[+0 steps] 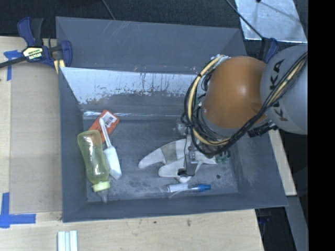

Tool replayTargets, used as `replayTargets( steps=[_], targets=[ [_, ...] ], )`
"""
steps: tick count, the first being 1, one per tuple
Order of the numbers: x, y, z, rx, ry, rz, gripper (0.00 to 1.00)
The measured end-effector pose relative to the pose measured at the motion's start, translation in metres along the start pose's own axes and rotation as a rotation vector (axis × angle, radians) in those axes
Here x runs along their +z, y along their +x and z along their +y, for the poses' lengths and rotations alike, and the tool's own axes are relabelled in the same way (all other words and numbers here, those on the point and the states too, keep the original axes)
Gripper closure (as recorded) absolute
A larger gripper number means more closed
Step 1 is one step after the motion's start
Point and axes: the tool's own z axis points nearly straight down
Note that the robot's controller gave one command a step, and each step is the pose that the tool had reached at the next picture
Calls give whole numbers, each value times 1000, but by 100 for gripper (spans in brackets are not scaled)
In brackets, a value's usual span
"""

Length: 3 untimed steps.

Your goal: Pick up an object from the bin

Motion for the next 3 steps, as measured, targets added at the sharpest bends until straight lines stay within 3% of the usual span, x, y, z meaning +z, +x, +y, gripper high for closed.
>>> replayTargets(
  steps=[2,3],
  targets=[
    [26,2,-1,-16,1,12,0],
    [21,0,-7,-59,1,-5,0]
  ],
)
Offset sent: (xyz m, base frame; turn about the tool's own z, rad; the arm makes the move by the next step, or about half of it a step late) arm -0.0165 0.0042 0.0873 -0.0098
